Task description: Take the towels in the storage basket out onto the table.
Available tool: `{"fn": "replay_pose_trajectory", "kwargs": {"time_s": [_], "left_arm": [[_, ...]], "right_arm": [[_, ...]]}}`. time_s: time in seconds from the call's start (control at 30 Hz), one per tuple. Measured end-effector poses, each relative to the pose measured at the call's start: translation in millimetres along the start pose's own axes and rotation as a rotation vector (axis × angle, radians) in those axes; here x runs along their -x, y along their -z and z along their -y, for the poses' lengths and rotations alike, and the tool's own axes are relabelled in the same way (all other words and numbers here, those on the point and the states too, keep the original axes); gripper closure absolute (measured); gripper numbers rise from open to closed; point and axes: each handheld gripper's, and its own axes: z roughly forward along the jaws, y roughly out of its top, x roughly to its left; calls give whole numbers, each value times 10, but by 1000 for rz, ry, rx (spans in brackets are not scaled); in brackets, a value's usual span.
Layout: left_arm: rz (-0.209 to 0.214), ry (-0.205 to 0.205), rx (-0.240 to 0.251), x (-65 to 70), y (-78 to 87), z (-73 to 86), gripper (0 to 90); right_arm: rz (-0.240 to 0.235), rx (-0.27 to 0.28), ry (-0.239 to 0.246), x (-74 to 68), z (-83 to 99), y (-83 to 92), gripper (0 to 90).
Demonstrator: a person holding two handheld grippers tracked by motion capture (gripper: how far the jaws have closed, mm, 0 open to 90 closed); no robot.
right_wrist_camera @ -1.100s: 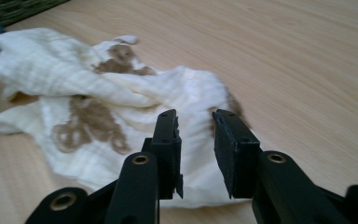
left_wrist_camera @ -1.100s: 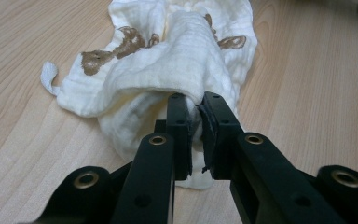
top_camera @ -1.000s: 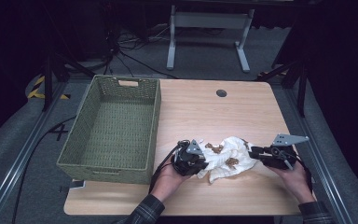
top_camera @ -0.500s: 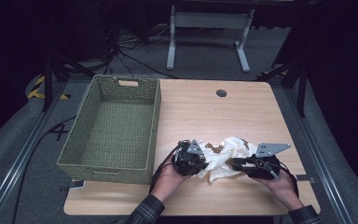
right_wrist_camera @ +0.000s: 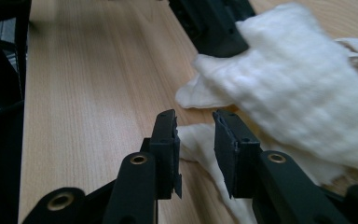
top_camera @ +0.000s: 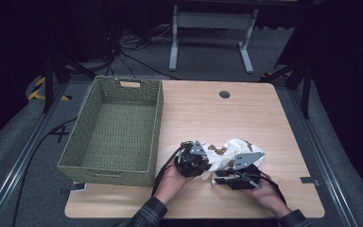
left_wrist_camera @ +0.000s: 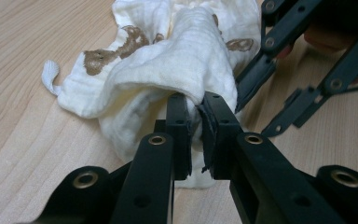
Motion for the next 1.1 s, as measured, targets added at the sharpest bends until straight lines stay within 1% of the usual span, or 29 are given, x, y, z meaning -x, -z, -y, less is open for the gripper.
{"fn": "replay_pose_trajectory", "kwargs": {"time_s": [0.03,0.1,0.13,0.17,0.2,0.23,0.27,0.3,0.33,0.37,0.4,0.47,0.5,0.53,0.57,0.6,0.63,0.7,0.77,0.8,0.83,0.87,0.9,0.97,1.0,1.03,1.1], "left_arm": [[1,3,-2,2,1,1,823],[-6,-2,-6,2,10,-4,825],[-2,1,-3,4,10,-2,826],[-6,-4,-4,1,10,-5,826],[-5,-1,-5,1,9,-6,826],[-4,10,4,7,0,-1,827],[-6,6,0,5,6,-4,828],[-6,6,0,5,6,-4,829],[-4,5,0,7,11,-2,829],[-10,14,16,15,15,1,829],[-13,12,24,9,31,-4,830],[-18,12,29,3,55,-16,830],[-18,12,29,3,55,-16,830],[-7,33,37,-5,73,-22,830],[-4,35,48,-13,73,-25,830],[-13,38,45,-13,83,-30,830],[-13,38,45,-13,83,-30,830],[-28,50,61,-22,115,-58,830],[-43,55,77,-34,136,-91,831],[-48,43,76,-49,147,-108,831],[-48,43,76,-49,147,-108,830],[-54,57,79,-49,151,-126,830],[-63,49,76,-63,154,-141,830],[-82,52,69,-78,155,-158,831],[-88,66,75,-83,147,-159,830],[-96,61,64,-102,152,-160,830],[-113,78,59,-135,147,-153,830]], "right_arm": [[-3,-4,7,-11,-8,-35,690],[12,-35,19,-28,-8,-90,706],[16,-45,19,-29,-2,-111,716],[22,-45,16,-30,8,-125,745],[27,-44,16,-24,9,-125,773],[32,-46,17,-19,11,-124,811],[34,-45,6,-5,15,-121,855],[34,-45,6,-5,15,-121,855],[33,-46,9,4,15,-115,880],[32,-48,5,6,16,-108,888],[34,-50,5,10,18,-98,893],[27,-36,-6,28,28,-39,895],[27,-36,-6,28,28,-39,895],[29,-22,-19,58,40,37,895],[31,-15,-23,74,48,73,895],[33,-9,-24,84,54,102,896],[37,-2,-34,91,62,144,896],[39,17,-43,108,81,233,896],[51,26,-51,120,108,327,896],[55,31,-54,128,130,386,896],[59,34,-57,134,145,423,896],[59,34,-57,134,145,423,896],[70,39,-57,154,174,481,896],[83,46,-76,182,224,576,896],[96,52,-80,208,253,635,896],[102,58,-90,222,278,680,896],[116,66,-106,257,329,770,896]]}}
